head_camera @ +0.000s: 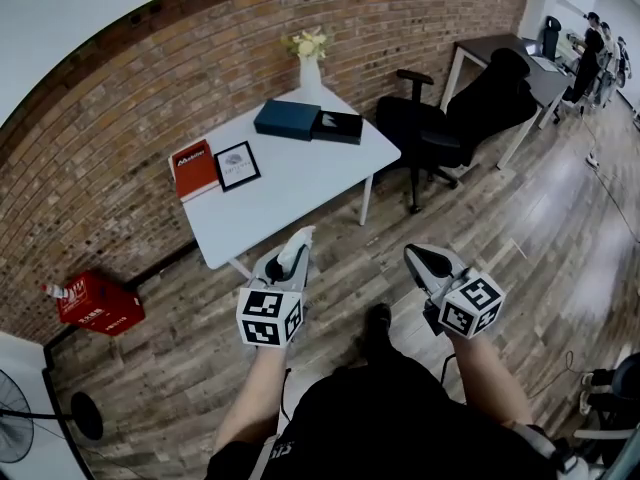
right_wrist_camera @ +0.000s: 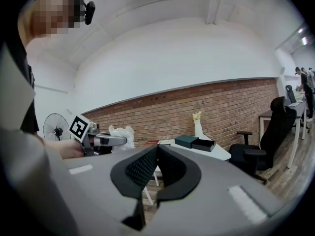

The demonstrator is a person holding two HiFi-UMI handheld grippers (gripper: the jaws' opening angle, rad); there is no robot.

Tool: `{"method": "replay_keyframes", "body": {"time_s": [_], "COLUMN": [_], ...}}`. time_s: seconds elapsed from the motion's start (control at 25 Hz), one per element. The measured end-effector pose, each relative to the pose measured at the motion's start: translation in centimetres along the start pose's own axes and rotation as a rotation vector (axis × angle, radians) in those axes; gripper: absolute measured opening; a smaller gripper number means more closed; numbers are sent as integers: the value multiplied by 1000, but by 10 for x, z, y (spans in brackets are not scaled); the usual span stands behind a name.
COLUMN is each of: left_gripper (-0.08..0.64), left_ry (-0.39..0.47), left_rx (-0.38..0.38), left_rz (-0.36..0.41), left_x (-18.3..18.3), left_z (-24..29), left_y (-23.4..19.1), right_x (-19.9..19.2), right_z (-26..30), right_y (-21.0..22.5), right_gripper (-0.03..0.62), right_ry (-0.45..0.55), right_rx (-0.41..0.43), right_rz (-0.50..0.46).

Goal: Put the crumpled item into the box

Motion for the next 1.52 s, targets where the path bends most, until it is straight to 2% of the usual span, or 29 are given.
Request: {"method": "replay_keyframes", "body": {"time_s": [0.56, 0.88, 1.16, 1.52], "left_gripper": [67, 67, 67, 67], "left_ry": [-59, -82, -68, -53], "left_rx": [25, 41, 57, 74], "left_rz": [11, 21, 25, 5], "left_x": [35, 54, 67, 70], "left_z": [171, 252, 284, 308], "left_y": [-23, -23, -16, -35], "right_x": [13, 24, 35, 40], "right_z": [91, 115, 118, 152], "right_y": [164, 243, 284, 300], "right_gripper": [0, 0, 0, 0], "right_ry": [-1, -4, 1, -15], "right_rx": [28, 39, 44, 78], "right_rz": [82, 108, 106, 98]}}
Point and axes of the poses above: the fingertips, and each gripper's own axes: z forward along the fingers, y to its right, x out of its top, the point moved 10 cm from there along -z, backward along the fingers, and after that the axes turned 6 degrees about y, right-handed, at the moved point
